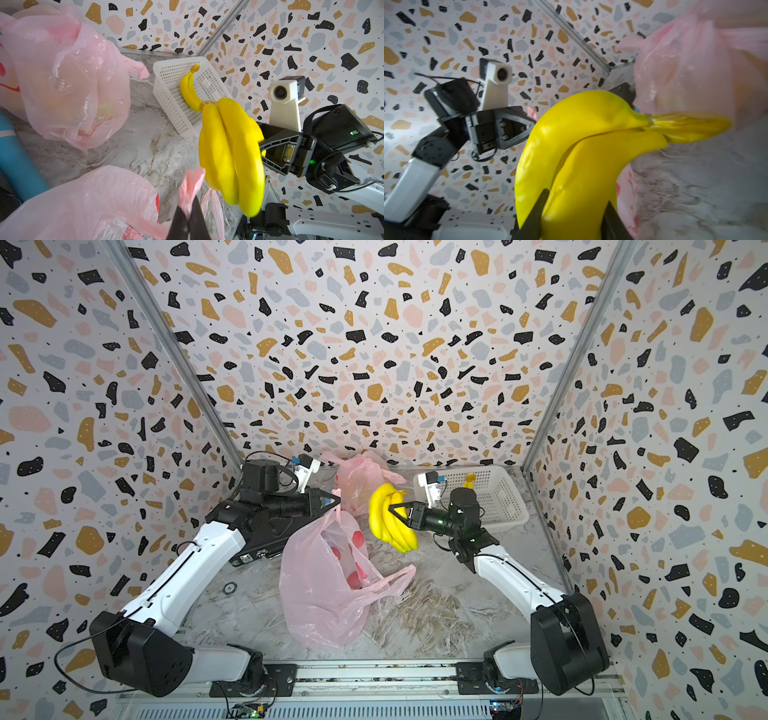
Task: Place the banana into a plastic bag & tie a knot
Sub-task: Place the banana into the plastic bag.
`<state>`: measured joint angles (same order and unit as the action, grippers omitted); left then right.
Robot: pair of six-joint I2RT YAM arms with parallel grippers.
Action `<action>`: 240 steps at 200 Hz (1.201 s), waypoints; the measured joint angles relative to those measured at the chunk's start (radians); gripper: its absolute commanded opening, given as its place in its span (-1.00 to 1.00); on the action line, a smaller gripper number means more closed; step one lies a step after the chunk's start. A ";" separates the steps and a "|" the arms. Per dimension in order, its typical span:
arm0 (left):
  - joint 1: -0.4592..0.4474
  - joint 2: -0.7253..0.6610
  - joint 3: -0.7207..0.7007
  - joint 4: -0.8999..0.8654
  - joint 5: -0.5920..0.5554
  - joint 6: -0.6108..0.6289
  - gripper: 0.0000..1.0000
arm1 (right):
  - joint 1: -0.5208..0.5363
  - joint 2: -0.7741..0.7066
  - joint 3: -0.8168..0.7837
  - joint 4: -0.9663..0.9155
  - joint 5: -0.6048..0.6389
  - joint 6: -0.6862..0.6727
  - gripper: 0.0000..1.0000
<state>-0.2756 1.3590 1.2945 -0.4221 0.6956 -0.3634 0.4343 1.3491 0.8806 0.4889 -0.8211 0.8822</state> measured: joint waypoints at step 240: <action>0.029 -0.063 -0.038 -0.029 0.007 0.016 -1.00 | 0.283 0.435 -0.068 0.853 -0.354 0.891 -1.00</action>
<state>-0.2466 1.2957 1.2568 -0.4511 0.7025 -0.3477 0.7174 1.7840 0.8124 1.3422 -1.1748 1.7733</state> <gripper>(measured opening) 0.047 0.353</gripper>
